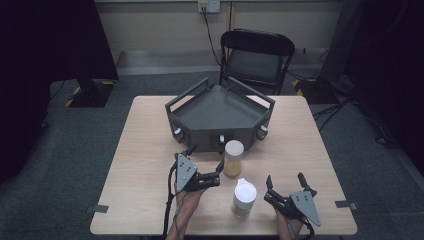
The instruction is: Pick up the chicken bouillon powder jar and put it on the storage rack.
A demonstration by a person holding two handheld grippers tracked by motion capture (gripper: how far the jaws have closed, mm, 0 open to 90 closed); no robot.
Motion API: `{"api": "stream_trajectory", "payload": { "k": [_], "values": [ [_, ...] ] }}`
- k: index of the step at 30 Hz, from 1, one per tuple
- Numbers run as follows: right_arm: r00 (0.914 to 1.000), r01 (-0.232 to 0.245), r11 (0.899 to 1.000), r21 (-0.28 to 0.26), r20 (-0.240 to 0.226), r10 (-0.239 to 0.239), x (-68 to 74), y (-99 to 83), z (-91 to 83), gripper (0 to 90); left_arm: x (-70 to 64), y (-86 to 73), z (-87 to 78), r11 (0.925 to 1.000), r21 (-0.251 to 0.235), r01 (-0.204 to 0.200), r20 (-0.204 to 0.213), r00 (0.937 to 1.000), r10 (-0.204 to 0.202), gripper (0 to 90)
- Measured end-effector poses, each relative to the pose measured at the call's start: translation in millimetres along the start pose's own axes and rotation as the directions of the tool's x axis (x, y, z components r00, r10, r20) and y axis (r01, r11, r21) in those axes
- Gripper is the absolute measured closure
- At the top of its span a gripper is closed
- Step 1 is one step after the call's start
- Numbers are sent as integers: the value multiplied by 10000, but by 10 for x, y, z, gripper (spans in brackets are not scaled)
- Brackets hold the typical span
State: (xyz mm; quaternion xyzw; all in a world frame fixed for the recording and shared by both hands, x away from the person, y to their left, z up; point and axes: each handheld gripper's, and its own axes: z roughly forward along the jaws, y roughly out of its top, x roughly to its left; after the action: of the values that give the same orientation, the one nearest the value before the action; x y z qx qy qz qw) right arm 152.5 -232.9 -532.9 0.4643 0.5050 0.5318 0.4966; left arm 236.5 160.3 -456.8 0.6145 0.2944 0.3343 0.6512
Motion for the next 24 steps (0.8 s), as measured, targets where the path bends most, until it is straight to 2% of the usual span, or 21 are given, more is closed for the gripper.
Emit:
{"api": "stream_trajectory", "payload": {
  "k": [2,8,12,18,21,24],
  "values": [
    [10000,4,10000,-12,16,-4,3,-2,-1,0,-25,10,48,9997,81,-222,4,9998,222,0],
    [10000,-3,10000,-11,0,3,-1,-2,-2,0,-21,14,171,9999,88,-128,287,9995,125,4],
    [10000,-3,10000,-34,7,3,0,-6,-4,0,-41,17,260,9992,320,-251,447,9987,236,8],
    [10000,-5,10000,-39,8,5,0,-7,-5,0,-85,9,404,9982,443,-415,418,9983,396,0],
    [10000,-5,10000,-37,1,5,-1,-7,-5,0,-59,8,477,9981,602,-157,571,9983,122,2],
    [10000,-4,10000,-40,1,4,-1,-7,-5,0,-74,-16,529,9974,668,-252,732,9971,203,16]
  ]
}}
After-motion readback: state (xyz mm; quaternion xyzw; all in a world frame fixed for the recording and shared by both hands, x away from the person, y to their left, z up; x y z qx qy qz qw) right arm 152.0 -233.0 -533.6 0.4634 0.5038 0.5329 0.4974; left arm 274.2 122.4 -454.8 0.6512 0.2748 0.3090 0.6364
